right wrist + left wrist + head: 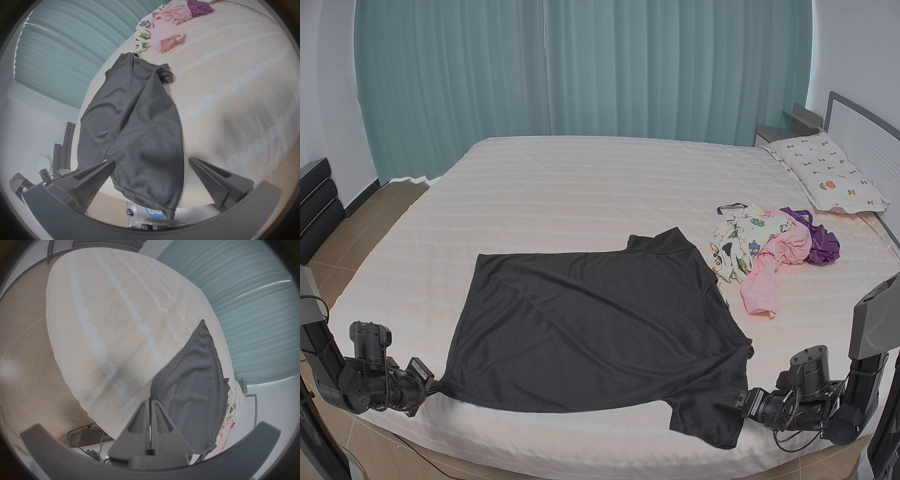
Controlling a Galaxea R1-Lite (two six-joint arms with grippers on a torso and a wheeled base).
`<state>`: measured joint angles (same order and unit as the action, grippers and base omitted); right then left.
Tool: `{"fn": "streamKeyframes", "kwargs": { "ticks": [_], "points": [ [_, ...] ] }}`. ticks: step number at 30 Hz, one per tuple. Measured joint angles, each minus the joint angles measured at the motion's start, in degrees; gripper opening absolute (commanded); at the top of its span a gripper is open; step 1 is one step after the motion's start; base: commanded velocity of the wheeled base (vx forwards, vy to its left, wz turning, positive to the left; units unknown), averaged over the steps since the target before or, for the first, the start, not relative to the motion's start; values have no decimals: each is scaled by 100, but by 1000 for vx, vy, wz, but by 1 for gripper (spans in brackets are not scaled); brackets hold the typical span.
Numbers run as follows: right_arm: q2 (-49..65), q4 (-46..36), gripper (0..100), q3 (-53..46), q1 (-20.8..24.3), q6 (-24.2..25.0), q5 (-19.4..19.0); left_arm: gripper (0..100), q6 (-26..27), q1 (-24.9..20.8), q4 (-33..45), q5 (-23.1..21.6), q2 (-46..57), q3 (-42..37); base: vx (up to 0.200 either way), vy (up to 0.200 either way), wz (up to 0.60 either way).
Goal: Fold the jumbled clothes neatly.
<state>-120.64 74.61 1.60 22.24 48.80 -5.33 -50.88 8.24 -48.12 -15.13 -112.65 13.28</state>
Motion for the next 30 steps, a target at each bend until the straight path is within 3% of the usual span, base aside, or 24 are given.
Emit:
{"fn": "streamKeyframes", "kwargs": {
  "ticks": [4,5,17,30],
  "points": [
    [-65,-10,100,110,6,2,2,0,2,0,-2,0,0,0,0,0,0],
    [-95,-7,0,135,20,0,7,0,2,0,-2,0,0,0,0,0,0],
    [99,-288,0,-45,140,-46,233,0,2,0,-2,0,2,0,0,0,0],
    [1380,-2304,0,-61,350,-39,462,0,35,0,-2,11,94,-52,0,0,0]
  ]
}}
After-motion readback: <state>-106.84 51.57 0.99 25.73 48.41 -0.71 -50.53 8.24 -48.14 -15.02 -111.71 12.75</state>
